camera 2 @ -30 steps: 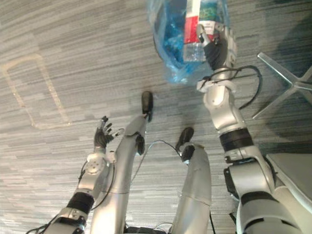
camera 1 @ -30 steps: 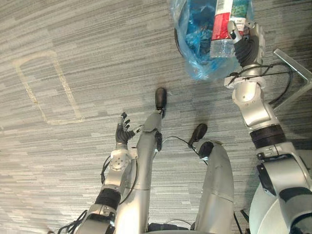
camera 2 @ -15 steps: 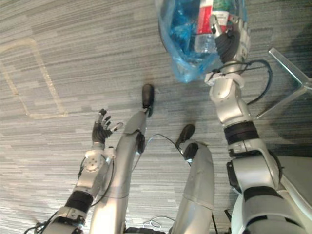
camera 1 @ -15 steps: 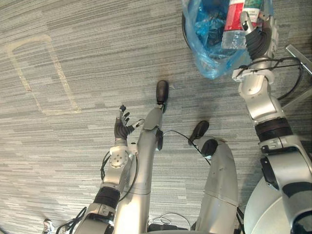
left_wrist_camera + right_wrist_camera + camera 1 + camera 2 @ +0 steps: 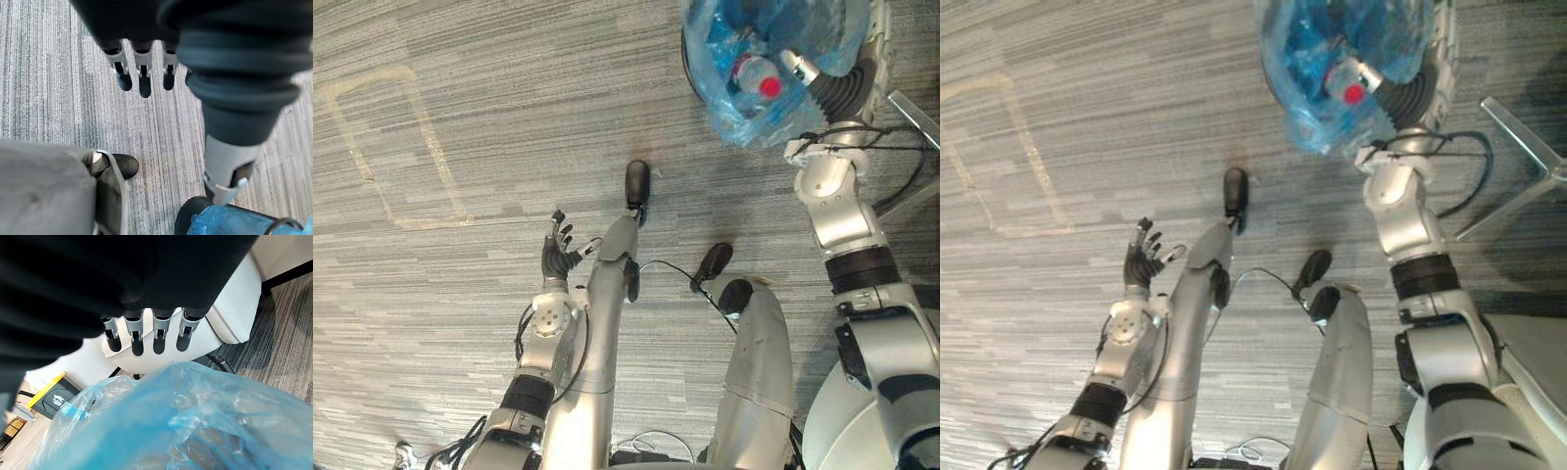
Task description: Gather rubbish on tea table into small bin, then transfer packed bag to large trash can.
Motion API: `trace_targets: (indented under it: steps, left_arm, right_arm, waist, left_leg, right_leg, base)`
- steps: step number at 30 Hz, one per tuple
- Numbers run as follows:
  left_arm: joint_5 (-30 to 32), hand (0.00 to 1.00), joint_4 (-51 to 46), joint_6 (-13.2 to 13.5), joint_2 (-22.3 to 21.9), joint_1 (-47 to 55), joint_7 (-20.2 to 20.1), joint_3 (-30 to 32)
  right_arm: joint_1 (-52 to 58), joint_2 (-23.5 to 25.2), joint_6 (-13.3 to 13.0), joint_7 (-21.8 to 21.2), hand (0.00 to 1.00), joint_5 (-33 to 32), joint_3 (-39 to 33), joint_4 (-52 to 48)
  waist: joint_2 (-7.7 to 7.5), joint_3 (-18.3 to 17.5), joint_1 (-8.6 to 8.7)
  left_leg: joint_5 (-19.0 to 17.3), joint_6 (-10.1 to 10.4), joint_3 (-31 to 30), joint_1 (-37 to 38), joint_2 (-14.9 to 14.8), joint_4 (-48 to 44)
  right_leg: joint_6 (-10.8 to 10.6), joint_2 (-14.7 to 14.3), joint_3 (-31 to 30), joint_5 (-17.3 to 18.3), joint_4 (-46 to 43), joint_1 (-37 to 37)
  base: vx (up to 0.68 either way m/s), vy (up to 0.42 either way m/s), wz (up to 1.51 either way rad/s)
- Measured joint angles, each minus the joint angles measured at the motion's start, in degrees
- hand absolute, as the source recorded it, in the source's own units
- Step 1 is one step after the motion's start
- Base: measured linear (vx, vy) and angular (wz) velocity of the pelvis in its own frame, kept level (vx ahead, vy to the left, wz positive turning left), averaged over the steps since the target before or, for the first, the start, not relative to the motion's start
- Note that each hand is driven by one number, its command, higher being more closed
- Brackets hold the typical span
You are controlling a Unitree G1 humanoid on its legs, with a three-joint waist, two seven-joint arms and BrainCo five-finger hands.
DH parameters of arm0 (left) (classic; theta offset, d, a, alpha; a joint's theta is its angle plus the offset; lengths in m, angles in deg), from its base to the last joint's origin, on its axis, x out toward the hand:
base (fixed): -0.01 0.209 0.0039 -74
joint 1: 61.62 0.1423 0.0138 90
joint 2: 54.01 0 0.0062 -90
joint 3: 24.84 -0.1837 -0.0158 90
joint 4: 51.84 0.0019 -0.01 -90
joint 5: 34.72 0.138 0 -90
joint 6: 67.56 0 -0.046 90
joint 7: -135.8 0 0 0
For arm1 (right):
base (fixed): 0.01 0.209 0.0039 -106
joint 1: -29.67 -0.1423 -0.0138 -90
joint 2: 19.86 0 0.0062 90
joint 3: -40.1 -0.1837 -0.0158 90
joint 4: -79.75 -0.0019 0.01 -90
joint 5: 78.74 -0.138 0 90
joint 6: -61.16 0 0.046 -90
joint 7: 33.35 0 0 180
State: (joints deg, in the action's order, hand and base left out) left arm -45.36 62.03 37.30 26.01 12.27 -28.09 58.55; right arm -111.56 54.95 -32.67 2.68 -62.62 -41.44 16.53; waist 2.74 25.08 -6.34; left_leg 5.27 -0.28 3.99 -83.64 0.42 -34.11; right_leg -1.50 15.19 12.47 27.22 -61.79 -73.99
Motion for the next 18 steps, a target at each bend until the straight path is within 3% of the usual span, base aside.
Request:
trace_targets:
  steps: [9, 14, 18]
  left_arm:
    - [0.8, 0.00, 2.2, -0.5, 0.0, 0.0, 0.7, 0.7]
    - [1.5, 0.00, 4.2, -0.6, 0.1, 0.0, 1.3, 1.0]
    - [1.4, 0.00, 4.2, -0.2, 0.1, 0.0, 1.4, 1.0]
  right_arm:
    - [2.8, 1.9, 2.2, -0.1, 0.00, 10.9, 2.5, -0.9]
    - [1.6, 1.8, 2.8, -1.7, 0.00, 13.1, 5.8, 4.8]
    - [-1.8, 1.7, 3.5, -3.4, 0.00, 13.2, 8.4, 11.0]
  waist:
    - [-0.04, 0.0, 0.02]
    - [-1.17, -1.6, 0.07]
    - [-1.17, -1.6, 0.04]
  left_leg:
    - [1.3, 0.1, 0.0, 2.4, -1.0, 3.3]
    - [1.9, 0.7, 0.0, 2.7, -1.1, 4.9]
    - [2.2, 0.4, -0.2, 2.5, -1.0, 5.5]
  right_leg:
    - [0.8, -0.9, 0.7, -1.3, 2.3, 1.6]
    - [0.9, -1.2, 1.2, -1.4, 3.9, 1.9]
    - [0.8, -1.2, 1.6, -1.4, 4.8, 1.9]
  base:
    - [-0.09, 0.054, -0.05]
    - [-0.07, 0.044, 0.02]
    - [-0.05, 0.046, 0.05]
